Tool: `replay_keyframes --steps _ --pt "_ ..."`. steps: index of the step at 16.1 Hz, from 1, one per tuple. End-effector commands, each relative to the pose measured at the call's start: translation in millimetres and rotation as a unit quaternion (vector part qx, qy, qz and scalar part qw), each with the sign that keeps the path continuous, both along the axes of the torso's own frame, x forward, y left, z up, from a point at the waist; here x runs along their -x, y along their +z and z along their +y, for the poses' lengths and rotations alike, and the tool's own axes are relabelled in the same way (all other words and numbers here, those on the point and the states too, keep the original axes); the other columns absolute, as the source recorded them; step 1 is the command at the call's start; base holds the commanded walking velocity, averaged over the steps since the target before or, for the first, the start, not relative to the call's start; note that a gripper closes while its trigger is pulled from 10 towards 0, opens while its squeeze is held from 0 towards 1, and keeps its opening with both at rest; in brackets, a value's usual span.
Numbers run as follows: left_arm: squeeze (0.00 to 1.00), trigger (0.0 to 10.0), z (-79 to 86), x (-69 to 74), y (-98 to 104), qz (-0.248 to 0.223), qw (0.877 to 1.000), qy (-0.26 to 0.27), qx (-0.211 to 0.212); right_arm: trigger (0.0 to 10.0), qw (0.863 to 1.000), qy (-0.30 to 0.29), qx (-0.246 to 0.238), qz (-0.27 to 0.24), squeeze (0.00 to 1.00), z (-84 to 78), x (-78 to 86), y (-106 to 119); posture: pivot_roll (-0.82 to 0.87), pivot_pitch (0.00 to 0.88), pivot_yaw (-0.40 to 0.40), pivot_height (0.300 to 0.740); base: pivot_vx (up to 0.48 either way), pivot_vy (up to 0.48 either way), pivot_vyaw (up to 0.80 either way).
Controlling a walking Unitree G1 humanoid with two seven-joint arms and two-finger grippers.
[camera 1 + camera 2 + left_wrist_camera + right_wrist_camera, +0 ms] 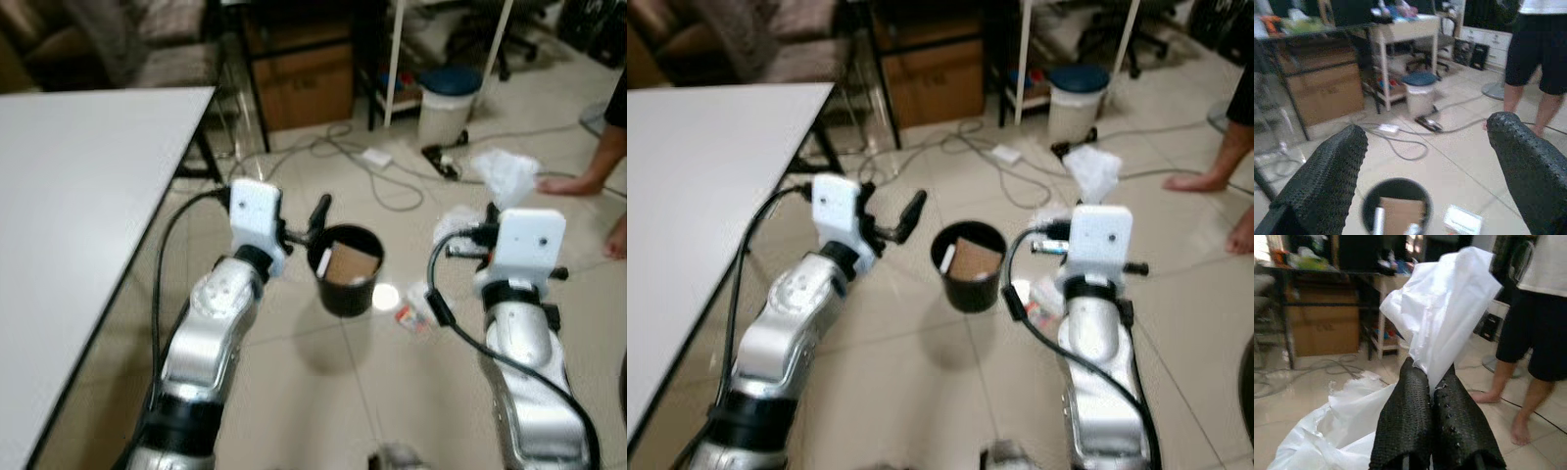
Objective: Picking trash to rubbish bin
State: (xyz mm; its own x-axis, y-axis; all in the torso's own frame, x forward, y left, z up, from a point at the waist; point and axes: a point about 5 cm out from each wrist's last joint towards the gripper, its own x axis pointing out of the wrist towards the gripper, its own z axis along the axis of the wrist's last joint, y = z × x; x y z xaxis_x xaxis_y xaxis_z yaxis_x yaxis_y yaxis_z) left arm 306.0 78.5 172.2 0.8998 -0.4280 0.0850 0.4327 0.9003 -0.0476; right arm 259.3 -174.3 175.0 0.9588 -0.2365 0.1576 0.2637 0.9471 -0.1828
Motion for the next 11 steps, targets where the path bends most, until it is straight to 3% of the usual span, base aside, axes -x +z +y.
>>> replay_keyframes --steps 1,11 --pt "0.0 10.0 8.1 1.6 2.2 -0.006 1.0 0.008 -0.008 10.0 1.0 0.008 -0.004 -0.013 0.0 6.1 1.5 5.4 -0.06 0.13 0.091 0.74 0.48 0.0 0.0" --pt "0.0 10.0 6.6 2.7 -0.1 -0.001 1.0 0.001 -0.014 10.0 1.0 0.022 -0.001 0.007 0.0 10.5 1.2 -3.4 -0.06 0.124 0.089 0.74 0.431 0.0 0.0"
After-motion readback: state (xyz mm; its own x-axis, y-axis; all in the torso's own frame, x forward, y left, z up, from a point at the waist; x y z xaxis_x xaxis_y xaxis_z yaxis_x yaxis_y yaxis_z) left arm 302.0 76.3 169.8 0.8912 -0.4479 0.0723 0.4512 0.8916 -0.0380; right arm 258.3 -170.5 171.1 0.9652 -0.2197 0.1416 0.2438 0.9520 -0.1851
